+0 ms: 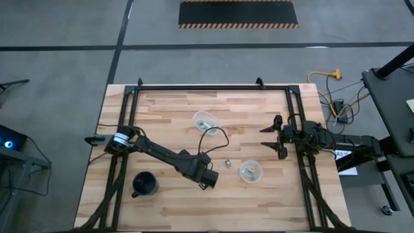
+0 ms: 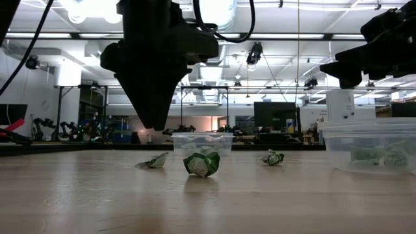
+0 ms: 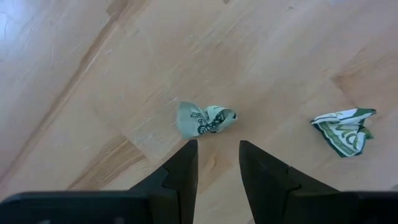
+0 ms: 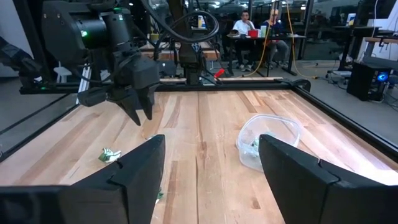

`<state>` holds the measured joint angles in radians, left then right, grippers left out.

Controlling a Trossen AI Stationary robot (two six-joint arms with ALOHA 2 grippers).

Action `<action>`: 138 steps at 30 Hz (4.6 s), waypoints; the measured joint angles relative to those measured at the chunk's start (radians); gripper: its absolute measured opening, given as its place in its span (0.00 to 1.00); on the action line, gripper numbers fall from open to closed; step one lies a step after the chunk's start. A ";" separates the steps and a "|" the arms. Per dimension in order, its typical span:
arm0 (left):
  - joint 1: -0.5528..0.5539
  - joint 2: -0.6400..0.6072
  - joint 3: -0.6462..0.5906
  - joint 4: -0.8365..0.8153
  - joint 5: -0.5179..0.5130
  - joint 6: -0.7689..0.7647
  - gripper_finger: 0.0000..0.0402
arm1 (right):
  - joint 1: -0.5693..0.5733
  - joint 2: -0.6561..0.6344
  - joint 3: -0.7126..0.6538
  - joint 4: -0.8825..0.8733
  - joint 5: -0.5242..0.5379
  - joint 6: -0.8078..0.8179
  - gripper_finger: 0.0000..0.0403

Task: Pick and place Stevia / Truvia into bins
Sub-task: Put the stevia packet into the oval transparent container

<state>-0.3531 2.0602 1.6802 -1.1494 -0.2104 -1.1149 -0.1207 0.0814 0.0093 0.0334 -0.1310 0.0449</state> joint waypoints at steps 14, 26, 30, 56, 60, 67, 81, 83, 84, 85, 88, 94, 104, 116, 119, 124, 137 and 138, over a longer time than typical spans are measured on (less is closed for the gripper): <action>0.000 0.000 0.000 -0.011 -0.005 0.027 0.36 | 0.000 0.000 0.000 0.000 0.000 0.000 0.61; 0.000 0.000 -0.005 -0.010 -0.026 0.049 0.41 | 0.000 0.000 0.000 0.000 0.000 0.000 0.64; 0.002 0.005 -0.010 -0.002 -0.026 0.049 0.41 | 0.000 0.000 0.000 0.000 0.000 0.000 0.63; 0.005 0.007 -0.087 0.074 0.053 0.048 0.41 | 0.000 0.000 0.000 0.000 0.000 0.000 0.62; 0.005 0.007 -0.087 0.077 0.049 0.049 0.41 | 0.000 0.000 0.000 0.000 0.000 0.000 0.63; 0.012 0.006 -0.087 0.078 0.045 0.048 0.41 | 0.000 0.000 0.000 0.000 0.000 0.000 0.63; 0.034 0.006 -0.109 0.140 0.045 0.049 0.41 | 0.000 0.000 0.000 0.000 0.000 0.000 0.63; 0.037 0.006 -0.128 0.161 0.047 0.048 0.41 | 0.000 0.000 0.000 0.000 0.000 0.000 0.63; 0.038 0.006 -0.140 0.175 0.050 0.047 0.41 | 0.000 0.000 0.000 0.000 0.000 0.000 0.63; 0.039 0.006 -0.153 0.187 0.054 0.047 0.41 | 0.000 0.000 0.000 0.000 0.000 0.000 0.64; 0.040 0.004 -0.175 0.216 0.055 0.048 0.41 | 0.000 0.000 0.000 0.000 0.000 0.000 0.63; 0.040 0.003 -0.182 0.226 0.055 0.047 0.41 | 0.000 0.000 0.000 0.000 0.000 0.000 0.62; 0.040 0.003 -0.190 0.232 0.059 0.048 0.39 | 0.000 0.000 0.000 0.000 0.000 0.000 0.64; 0.039 0.002 -0.197 0.283 0.027 0.095 0.02 | 0.000 0.000 0.000 0.000 0.000 0.000 0.62; 0.040 0.002 -0.196 0.307 -0.020 0.113 0.00 | 0.000 0.000 0.000 0.000 0.000 0.000 0.63; 0.043 0.002 -0.201 0.374 -0.105 0.137 0.00 | 0.000 0.000 0.000 0.000 0.000 0.000 0.63; 0.057 0.002 -0.224 0.607 -0.302 0.241 0.00 | 0.000 0.000 0.000 0.000 0.000 0.000 0.63; 0.060 0.002 -0.230 0.618 -0.319 0.242 0.00 | 0.000 0.000 0.000 0.000 0.000 0.000 0.63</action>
<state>-0.2931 2.0621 1.4505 -0.5312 -0.5298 -0.8731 -0.1204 0.0814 0.0093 0.0334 -0.1307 0.0452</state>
